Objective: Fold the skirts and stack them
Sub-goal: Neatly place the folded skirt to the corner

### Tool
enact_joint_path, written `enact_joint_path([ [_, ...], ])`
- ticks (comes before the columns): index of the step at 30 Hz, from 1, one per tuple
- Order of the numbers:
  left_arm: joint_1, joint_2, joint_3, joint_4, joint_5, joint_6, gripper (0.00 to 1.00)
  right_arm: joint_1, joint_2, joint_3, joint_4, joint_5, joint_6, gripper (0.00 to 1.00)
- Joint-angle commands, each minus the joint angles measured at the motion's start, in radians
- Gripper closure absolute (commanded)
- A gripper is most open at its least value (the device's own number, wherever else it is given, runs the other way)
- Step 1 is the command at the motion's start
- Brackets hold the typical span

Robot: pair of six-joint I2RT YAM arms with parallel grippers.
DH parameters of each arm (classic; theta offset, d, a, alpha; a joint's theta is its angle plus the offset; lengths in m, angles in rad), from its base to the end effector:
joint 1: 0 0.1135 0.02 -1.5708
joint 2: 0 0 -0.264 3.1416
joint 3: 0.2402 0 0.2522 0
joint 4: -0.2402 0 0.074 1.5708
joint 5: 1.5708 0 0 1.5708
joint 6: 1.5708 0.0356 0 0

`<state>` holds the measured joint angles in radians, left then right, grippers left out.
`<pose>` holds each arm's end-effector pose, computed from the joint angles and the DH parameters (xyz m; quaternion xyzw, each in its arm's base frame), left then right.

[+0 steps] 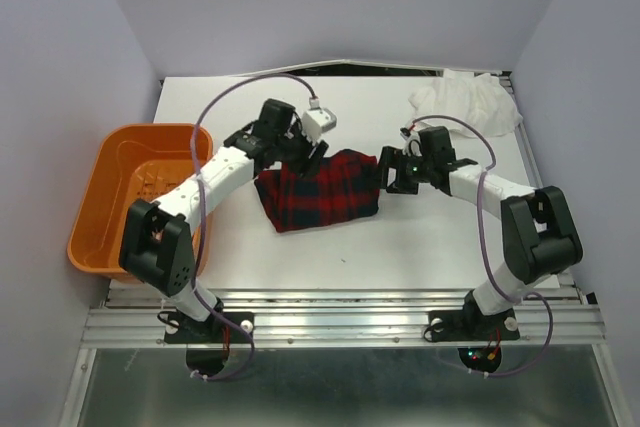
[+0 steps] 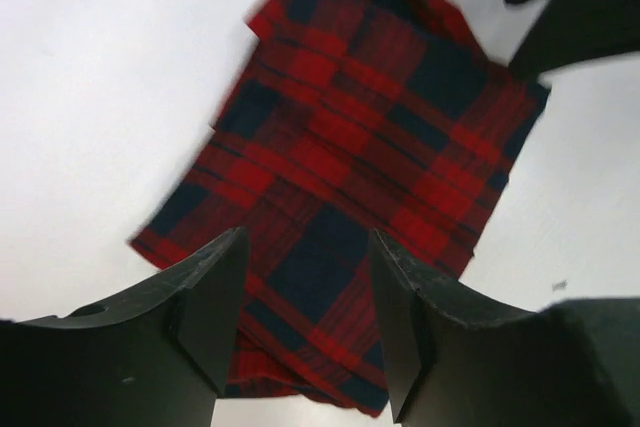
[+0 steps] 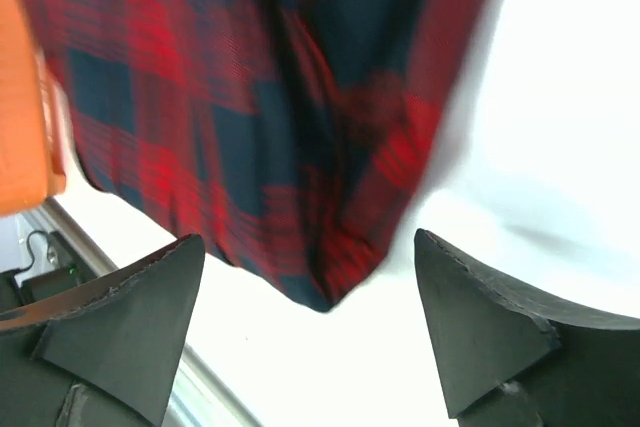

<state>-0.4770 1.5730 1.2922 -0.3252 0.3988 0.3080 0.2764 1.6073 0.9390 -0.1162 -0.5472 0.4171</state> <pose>0.3138 -0.1777 0.3064 0.4170 0.7671 -0.2132 0.4383 0.3153 0.1087 0.1989 -0.0407 0.8944 0.3601 0.2621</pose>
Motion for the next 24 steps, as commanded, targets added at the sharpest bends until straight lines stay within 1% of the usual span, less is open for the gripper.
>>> enact_joint_path([
  [1,-0.142,-0.039,-0.122,-0.049,-0.184,0.221,0.34,-0.032,0.017,-0.039,-0.02,-0.046,0.044,0.08],
  [2,-0.179,-0.069,-0.145,-0.013,-0.222,0.247,0.33,-0.052,0.02,-0.039,-0.02,-0.052,0.054,0.08],
  [3,-0.251,-0.08,-0.184,0.003,-0.294,0.27,0.33,-0.062,0.026,-0.04,-0.017,-0.062,0.061,0.07],
  [4,-0.288,-0.088,-0.194,0.014,-0.358,0.311,0.32,-0.077,0.037,-0.042,-0.013,-0.086,0.077,0.07],
  [5,-0.328,-0.088,-0.198,0.014,-0.385,0.328,0.32,-0.077,0.04,-0.042,-0.008,-0.094,0.084,0.07],
  [6,-0.398,-0.087,-0.206,0.015,-0.429,0.339,0.31,-0.086,0.042,-0.049,-0.001,-0.109,0.097,0.07],
  [10,-0.517,-0.065,-0.231,0.058,-0.518,0.39,0.3,-0.086,0.049,-0.077,0.032,-0.129,0.117,0.07],
  [12,-0.544,-0.022,-0.231,0.075,-0.575,0.405,0.3,-0.086,0.049,-0.089,0.059,-0.141,0.126,0.07],
  [14,-0.56,0.046,-0.217,0.094,-0.616,0.382,0.3,-0.086,0.058,-0.103,0.079,-0.158,0.138,0.07],
  [15,-0.56,0.088,-0.191,0.092,-0.621,0.373,0.3,-0.086,0.062,-0.106,0.085,-0.172,0.141,0.07],
  [17,-0.565,0.122,-0.169,0.087,-0.621,0.367,0.3,-0.086,0.069,-0.106,0.09,-0.177,0.143,0.07],
  [24,-0.574,0.191,-0.136,0.1,-0.589,0.359,0.29,-0.086,0.086,-0.12,0.104,-0.188,0.153,0.07],
])
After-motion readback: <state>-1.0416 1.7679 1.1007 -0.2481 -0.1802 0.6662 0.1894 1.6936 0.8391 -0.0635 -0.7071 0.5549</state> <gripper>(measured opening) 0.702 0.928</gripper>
